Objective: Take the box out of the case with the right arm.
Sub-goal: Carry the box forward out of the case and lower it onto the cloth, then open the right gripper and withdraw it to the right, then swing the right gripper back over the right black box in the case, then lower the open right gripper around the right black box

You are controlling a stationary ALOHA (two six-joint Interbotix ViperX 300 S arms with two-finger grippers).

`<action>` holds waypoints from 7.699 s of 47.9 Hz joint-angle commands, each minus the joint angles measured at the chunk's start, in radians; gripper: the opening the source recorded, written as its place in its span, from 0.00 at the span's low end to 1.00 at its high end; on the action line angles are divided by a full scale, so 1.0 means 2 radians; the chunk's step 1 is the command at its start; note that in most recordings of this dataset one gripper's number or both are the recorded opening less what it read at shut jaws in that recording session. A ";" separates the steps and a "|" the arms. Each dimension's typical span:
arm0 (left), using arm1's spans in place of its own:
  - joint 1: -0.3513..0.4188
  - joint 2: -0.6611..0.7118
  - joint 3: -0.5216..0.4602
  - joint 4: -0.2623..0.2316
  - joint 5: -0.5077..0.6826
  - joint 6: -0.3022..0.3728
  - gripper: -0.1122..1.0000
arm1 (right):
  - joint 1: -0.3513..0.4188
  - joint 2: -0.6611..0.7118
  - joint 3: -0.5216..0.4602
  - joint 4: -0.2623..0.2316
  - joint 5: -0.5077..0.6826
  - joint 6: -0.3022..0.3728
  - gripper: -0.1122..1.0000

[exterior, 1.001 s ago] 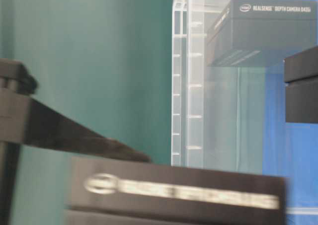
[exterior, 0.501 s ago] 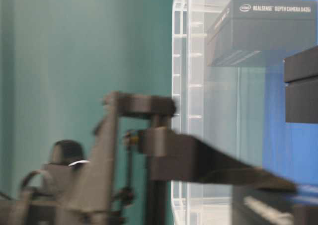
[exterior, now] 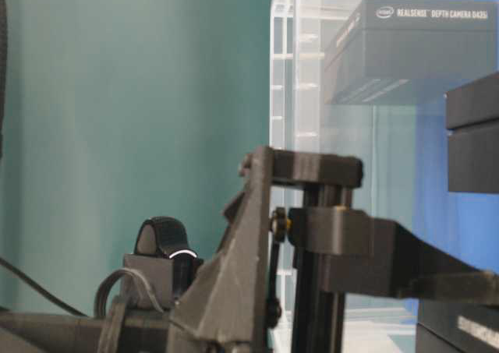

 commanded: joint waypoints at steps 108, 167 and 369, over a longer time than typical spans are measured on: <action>0.002 0.002 -0.013 0.002 -0.002 0.000 0.12 | -0.002 -0.097 0.021 -0.013 0.097 -0.033 0.91; 0.001 0.005 -0.012 0.002 -0.002 0.002 0.12 | 0.093 -0.549 0.584 -0.015 0.002 0.127 0.91; 0.002 0.011 -0.012 0.002 -0.003 0.002 0.12 | -0.225 -0.346 0.385 -0.020 -0.080 -0.259 0.91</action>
